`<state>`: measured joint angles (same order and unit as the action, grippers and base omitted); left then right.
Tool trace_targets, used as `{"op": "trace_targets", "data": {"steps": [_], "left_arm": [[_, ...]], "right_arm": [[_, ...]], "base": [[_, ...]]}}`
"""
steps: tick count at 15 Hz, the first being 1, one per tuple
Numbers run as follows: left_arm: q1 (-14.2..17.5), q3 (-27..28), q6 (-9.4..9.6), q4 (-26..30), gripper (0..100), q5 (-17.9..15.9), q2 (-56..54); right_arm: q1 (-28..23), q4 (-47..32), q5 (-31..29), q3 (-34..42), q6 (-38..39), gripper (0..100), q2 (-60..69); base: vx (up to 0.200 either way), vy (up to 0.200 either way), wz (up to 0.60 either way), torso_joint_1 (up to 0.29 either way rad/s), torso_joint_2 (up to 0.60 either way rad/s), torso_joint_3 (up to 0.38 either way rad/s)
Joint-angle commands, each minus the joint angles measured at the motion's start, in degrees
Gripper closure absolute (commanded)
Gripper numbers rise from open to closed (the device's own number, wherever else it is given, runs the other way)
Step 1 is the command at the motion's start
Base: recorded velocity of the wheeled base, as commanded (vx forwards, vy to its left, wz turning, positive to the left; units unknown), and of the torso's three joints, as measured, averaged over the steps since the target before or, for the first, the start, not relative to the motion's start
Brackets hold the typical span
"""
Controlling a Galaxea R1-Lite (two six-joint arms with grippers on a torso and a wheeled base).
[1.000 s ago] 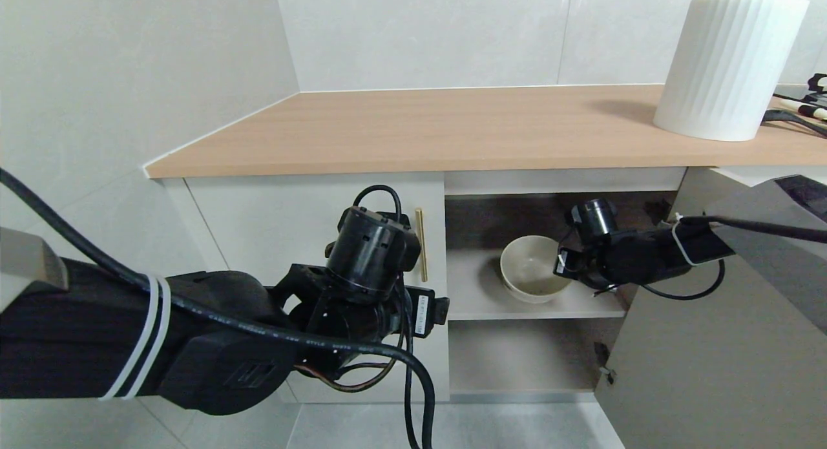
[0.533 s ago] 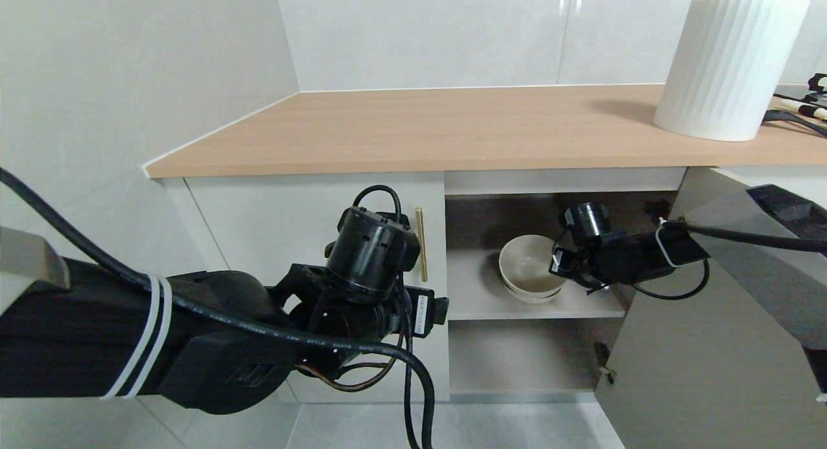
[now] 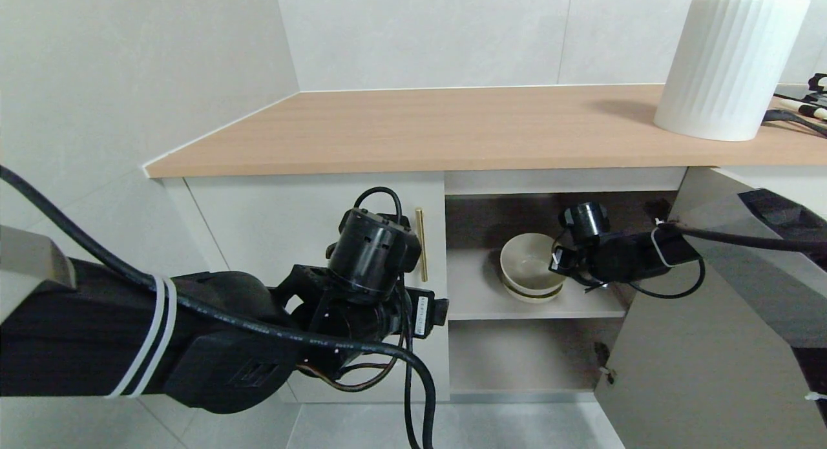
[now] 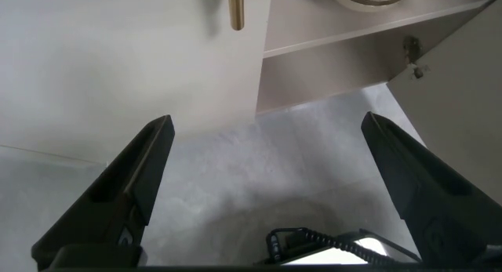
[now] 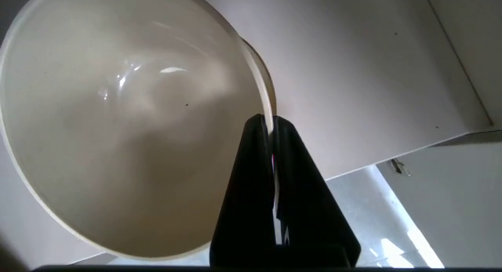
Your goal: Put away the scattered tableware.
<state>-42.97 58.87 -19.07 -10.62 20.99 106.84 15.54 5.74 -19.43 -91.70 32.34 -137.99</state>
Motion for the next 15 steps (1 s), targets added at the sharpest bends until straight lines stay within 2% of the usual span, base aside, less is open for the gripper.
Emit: {"op": "trace_targets", "data": {"steps": [1,5,6,14,15], "left_arm": [[0.0,0.0,-0.01,0.0,0,0.0,0.1],[0.0,0.0,-0.01,0.0,0,0.0,0.1],[0.0,0.0,-0.01,0.0,0,0.0,0.1],[0.3,0.0,-0.09,0.0,0,0.0,0.1],[0.3,0.2,-0.80,0.0,0,0.0,0.1]], "right_arm": [[0.0,0.0,0.0,-0.5,0.0,100,-0.5],[0.0,0.0,0.0,-0.6,-0.1,100,-1.0],[0.0,0.0,0.0,-0.7,-0.1,0,-1.1],[0.5,-0.3,0.2,0.4,0.4,0,0.6],[0.8,-0.3,0.3,1.0,0.6,0,1.2]], "base": [[0.000,0.000,0.00,0.000,0.00,0.000],[0.000,0.000,0.00,0.000,0.00,0.000],[0.000,0.000,0.00,0.000,0.00,0.000],[0.000,0.000,0.00,0.000,0.00,0.000],[0.000,0.000,0.00,0.000,0.00,0.000]]}}
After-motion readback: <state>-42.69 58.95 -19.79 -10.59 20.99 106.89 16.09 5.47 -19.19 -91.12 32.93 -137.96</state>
